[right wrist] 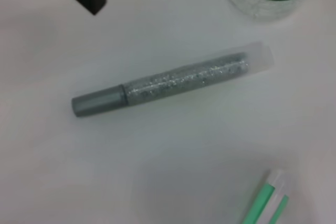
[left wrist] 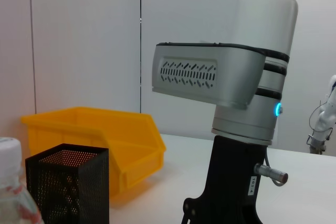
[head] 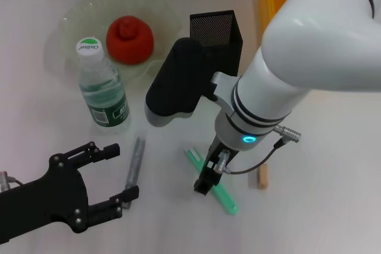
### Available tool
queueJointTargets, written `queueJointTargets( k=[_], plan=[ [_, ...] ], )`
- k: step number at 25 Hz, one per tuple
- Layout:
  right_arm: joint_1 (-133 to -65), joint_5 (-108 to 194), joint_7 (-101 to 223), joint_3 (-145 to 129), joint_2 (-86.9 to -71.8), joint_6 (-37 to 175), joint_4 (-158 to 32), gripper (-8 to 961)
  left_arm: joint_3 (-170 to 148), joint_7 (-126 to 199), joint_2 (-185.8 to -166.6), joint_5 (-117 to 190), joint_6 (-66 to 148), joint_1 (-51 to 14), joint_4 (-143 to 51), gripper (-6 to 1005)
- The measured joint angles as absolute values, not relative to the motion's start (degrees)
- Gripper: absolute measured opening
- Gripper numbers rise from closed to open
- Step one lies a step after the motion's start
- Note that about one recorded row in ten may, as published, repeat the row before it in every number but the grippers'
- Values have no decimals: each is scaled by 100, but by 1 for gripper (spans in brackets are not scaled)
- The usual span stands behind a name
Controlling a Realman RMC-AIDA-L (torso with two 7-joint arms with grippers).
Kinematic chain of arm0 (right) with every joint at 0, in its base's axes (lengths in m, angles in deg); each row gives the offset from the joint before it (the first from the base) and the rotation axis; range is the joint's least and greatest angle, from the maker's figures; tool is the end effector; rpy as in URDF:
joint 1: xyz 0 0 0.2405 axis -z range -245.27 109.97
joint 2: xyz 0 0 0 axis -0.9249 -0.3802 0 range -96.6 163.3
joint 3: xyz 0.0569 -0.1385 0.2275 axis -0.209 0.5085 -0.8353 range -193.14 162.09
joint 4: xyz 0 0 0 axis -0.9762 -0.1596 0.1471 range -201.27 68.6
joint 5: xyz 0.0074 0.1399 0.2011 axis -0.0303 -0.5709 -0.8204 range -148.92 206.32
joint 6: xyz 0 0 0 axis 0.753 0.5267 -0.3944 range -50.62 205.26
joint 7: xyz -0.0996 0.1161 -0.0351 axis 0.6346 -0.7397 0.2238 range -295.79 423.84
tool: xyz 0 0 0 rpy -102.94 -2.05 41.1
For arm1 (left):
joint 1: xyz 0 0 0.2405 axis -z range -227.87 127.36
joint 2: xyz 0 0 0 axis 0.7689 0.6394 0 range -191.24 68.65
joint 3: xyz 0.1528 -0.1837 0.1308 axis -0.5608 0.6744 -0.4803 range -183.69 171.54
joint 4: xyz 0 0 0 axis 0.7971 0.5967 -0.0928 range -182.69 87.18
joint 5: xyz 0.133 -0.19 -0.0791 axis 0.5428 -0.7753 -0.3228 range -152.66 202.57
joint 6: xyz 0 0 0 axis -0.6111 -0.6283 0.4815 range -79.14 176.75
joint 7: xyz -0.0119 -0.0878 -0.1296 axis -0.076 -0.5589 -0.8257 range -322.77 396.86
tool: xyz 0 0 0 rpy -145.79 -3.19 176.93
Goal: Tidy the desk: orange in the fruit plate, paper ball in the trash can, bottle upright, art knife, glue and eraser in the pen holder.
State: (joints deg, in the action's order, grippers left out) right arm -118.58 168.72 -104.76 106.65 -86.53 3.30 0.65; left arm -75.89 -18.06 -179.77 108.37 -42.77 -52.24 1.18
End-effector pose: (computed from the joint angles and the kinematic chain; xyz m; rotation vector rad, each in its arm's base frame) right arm 0.1014 0.3387 -0.1771 -2.7671 0.5118 -0.8005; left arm -0.3366 0.2238 -0.0282 -2.6177 -0.2995 -0.8368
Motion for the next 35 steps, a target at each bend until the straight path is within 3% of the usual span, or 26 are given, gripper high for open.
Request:
queueJointTargets(
  k=[8,14,19,24,32,35],
  plan=[
    [-12011,16679,-10485,10649,-8652,353,-250,717,-7584,-1801,-17976,10836,-4281,-5205,73,749],
    [-12009,16661,-10487,10638,-8653,369,-280,533,-7585,-1799,-17977,10836,-4287,-5194,73,748],
    [-11965,16660,-10494,10566,-8654,377,-289,465,-7586,-1797,-17977,10836,-4288,-5192,74,748],
    [-11795,16601,-10532,10106,-8654,282,-235,311,-7551,-1797,-17977,10843,-4301,-5177,76,747],
    [-11759,16613,-10505,10053,-8653,196,-222,164,-7535,-1797,-17977,10842,-4328,-5111,54,746],
    [-11745,16621,-10473,10018,-8646,171,-177,171,-7524,-1797,-17977,10840,-4340,-5098,50,746]
  ],
)
